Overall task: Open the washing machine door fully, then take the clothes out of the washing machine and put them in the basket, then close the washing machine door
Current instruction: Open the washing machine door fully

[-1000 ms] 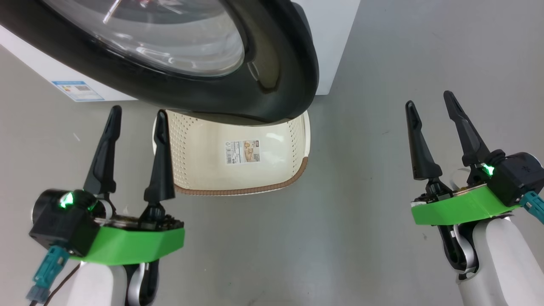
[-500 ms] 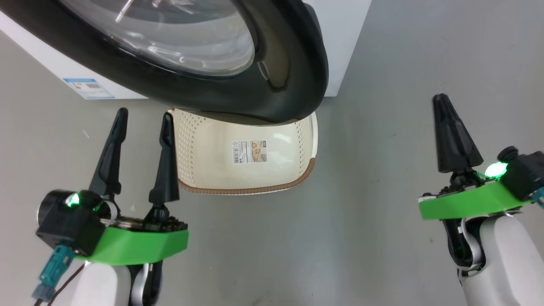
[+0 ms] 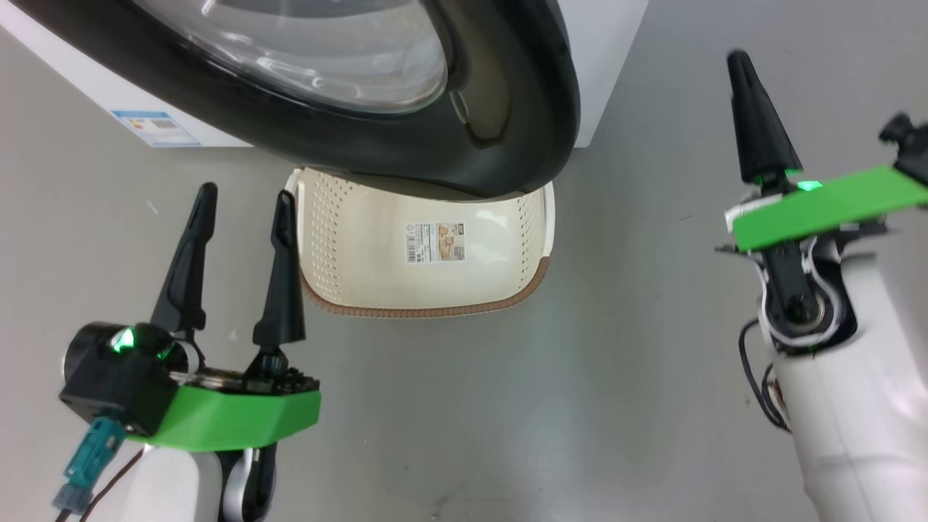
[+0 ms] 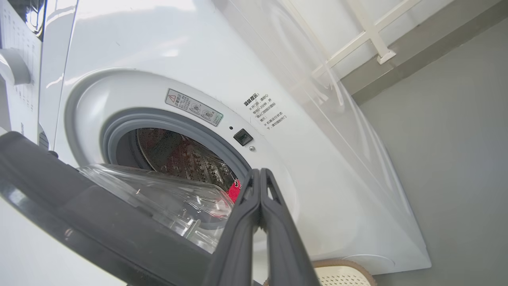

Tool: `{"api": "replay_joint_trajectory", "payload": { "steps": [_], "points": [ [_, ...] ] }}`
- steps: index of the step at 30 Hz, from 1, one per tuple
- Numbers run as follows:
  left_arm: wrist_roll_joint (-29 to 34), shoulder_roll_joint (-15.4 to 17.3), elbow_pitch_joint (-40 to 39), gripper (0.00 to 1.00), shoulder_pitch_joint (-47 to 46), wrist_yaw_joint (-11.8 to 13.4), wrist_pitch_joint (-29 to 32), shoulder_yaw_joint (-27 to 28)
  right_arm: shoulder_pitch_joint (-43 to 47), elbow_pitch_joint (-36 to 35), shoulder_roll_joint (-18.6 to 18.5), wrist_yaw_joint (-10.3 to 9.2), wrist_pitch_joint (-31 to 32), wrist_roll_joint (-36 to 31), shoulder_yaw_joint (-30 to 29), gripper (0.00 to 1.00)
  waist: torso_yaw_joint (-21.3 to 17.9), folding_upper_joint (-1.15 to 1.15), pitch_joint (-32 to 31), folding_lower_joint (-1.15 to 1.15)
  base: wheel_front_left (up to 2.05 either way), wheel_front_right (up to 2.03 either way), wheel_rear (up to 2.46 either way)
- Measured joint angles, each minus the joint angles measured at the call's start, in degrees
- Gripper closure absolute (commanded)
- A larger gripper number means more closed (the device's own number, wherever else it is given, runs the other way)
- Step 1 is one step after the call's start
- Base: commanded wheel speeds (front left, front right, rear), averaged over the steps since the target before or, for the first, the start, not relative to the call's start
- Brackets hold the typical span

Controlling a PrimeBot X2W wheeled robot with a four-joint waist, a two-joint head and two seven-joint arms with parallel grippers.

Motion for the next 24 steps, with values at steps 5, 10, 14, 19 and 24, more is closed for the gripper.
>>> {"api": "replay_joint_trajectory", "payload": {
  "steps": [5,10,14,19,24],
  "points": [
    [0.0,0.0,0.0,0.0,-0.2,0.0,0.0,-0.1,-5.2,2.0,-0.1,-0.01,6.8,11.6,1.0,1.0,0.6,0.0,0.9,0.0,0.0,0.0,0.0],
    [-0.2,0.0,-0.1,0.0,-0.3,0.0,0.0,-0.5,-10.4,5.9,-0.2,-0.01,13.6,20.5,1.9,1.0,1.4,0.0,1.7,0.0,0.0,0.0,0.0],
    [-0.5,0.0,-0.1,0.0,-0.9,0.0,0.0,-0.6,-14.7,10.0,-0.3,-0.01,18.3,26.7,2.4,1.0,2.0,0.0,2.4,0.0,0.0,0.0,0.0],
    [-0.9,0.0,-0.1,0.0,-1.4,0.0,0.0,-0.7,-19.6,14.6,-0.4,-0.01,24.8,34.6,4.1,1.0,2.8,0.0,3.2,0.0,0.0,0.0,0.0],
    [-1.2,0.0,0.0,0.0,-1.5,0.0,0.0,-0.7,-23.1,17.7,-0.5,-0.02,29.7,39.4,6.7,1.0,3.2,0.0,3.9,0.0,0.0,0.0,0.0]
  ]
}}
